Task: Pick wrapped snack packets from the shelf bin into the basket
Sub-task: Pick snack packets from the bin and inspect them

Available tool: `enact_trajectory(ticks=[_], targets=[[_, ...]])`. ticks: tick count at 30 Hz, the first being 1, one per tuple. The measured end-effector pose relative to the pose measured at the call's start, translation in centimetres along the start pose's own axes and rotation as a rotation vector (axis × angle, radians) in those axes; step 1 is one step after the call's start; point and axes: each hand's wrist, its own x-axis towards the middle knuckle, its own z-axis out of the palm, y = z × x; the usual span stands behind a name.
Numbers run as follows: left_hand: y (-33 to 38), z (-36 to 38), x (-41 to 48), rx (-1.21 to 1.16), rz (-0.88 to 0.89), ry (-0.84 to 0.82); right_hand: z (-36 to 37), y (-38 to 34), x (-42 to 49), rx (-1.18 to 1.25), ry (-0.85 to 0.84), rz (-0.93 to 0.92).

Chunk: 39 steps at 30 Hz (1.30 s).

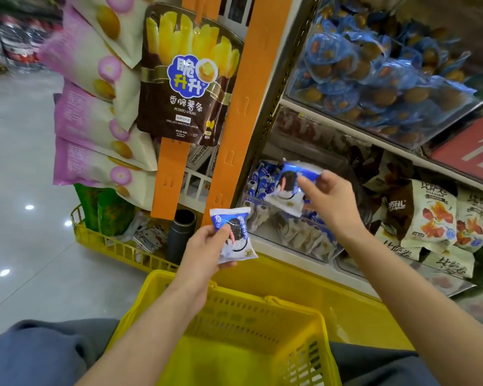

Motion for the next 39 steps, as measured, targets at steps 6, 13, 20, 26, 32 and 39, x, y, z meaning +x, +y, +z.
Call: enact_trajectory(ticks=[6,13,20,26,32,39], targets=[[0.6,0.1,0.3,0.015,0.06,0.063,1.3,3.8,5.8,-0.425,-0.122,0.246],[0.5,-0.1,0.5,0.031,0.059,0.055,3.7,5.0,7.3,-0.627,-0.432,0.317],[0.6,-0.8,0.6,0.043,0.061,0.041,5.6,6.0,7.6,-0.406,-0.404,0.356],[0.4,-1.5,0.6,0.096,0.061,0.015,5.3,5.5,7.5,-0.495,-0.398,0.353],[-0.5,-0.7,0.5,0.138,0.068,0.006,5.4,2.4,2.2,-0.38,-0.145,-0.232],[-2.2,1.4,0.2,0.238,0.097,-0.058,4.8,2.5,-4.4,0.052,-0.454,0.028]])
